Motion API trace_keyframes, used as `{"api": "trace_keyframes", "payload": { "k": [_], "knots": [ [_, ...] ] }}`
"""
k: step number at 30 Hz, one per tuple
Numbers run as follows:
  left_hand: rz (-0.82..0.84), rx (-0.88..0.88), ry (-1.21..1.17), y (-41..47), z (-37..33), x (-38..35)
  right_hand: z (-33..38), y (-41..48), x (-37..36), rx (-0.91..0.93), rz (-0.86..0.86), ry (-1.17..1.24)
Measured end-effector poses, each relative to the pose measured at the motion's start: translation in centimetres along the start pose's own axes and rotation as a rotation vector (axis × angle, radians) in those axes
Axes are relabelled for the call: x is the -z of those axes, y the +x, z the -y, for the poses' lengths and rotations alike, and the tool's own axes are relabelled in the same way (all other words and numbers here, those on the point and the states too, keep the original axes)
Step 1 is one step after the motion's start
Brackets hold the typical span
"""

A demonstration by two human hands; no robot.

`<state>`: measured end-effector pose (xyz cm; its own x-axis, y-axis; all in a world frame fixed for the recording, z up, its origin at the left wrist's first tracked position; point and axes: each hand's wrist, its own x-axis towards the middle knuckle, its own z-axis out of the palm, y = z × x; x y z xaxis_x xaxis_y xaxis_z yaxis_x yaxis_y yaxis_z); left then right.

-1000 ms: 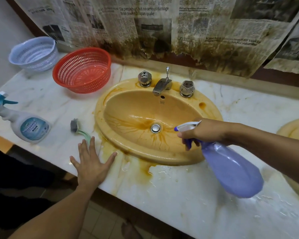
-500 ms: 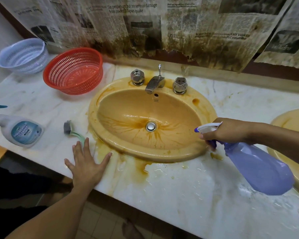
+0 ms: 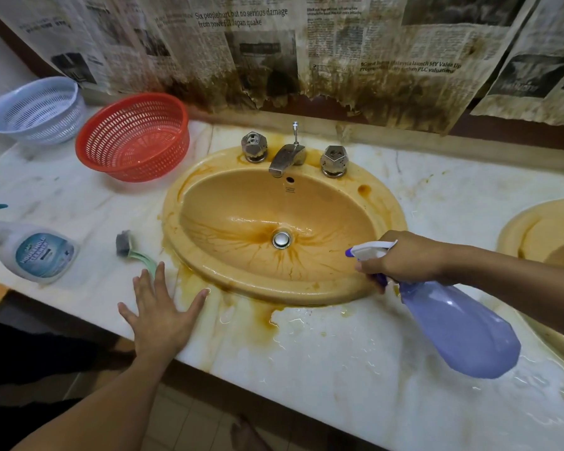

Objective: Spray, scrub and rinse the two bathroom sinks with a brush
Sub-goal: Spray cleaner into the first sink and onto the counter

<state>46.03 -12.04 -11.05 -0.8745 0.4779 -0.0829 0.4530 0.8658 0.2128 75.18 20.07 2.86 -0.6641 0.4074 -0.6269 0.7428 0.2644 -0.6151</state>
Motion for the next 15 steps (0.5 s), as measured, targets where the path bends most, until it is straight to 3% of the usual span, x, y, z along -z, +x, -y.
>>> {"api": "trace_keyframes", "payload": {
  "k": [2, 7, 15],
  "knots": [
    [-0.004, -0.003, -0.004, 0.0, 0.0, 0.0, -0.3, -0.1, -0.3, -0.009, -0.061, 0.002],
    [-0.009, -0.004, -0.011, -0.1, 0.0, 0.0, -0.4, -0.5, -0.1, -0.058, 0.006, -0.086],
    [-0.012, -0.008, -0.014, -0.1, -0.2, 0.2, -0.7, -2.5, -1.4, 0.204, -0.238, -0.220]
  ]
}}
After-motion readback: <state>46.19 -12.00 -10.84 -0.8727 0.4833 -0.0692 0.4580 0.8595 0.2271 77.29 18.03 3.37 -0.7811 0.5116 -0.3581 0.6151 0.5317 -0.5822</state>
